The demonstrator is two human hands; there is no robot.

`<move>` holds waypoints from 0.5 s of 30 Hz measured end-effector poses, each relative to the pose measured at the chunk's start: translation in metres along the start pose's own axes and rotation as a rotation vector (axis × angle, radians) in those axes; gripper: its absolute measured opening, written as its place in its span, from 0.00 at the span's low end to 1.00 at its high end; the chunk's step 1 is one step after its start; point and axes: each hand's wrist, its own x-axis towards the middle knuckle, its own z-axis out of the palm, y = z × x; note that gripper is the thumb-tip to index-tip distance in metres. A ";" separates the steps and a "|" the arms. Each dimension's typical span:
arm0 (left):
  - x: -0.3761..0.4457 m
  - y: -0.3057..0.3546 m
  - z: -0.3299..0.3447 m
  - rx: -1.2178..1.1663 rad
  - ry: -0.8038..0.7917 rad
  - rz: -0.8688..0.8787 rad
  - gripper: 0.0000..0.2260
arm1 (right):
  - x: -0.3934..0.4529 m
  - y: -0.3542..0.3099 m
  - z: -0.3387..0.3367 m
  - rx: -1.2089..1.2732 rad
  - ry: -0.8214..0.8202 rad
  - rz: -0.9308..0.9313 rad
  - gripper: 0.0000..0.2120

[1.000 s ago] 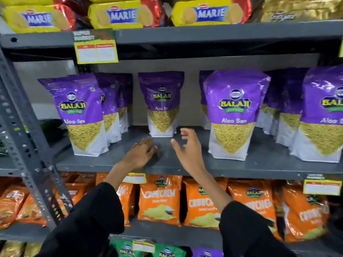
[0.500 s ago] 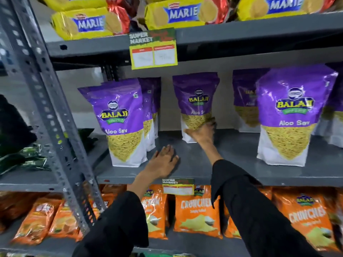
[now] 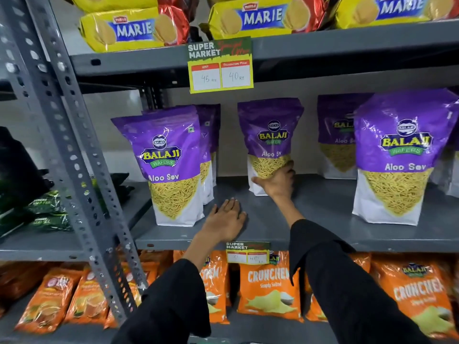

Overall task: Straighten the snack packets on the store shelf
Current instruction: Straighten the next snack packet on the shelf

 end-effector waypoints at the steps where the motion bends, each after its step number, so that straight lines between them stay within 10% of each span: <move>1: 0.000 0.000 0.000 -0.003 0.006 -0.002 0.29 | -0.004 0.001 -0.001 -0.008 0.011 0.000 0.68; 15: -0.011 0.011 -0.010 0.026 -0.027 -0.045 0.28 | -0.070 0.013 -0.033 -0.051 0.023 -0.062 0.69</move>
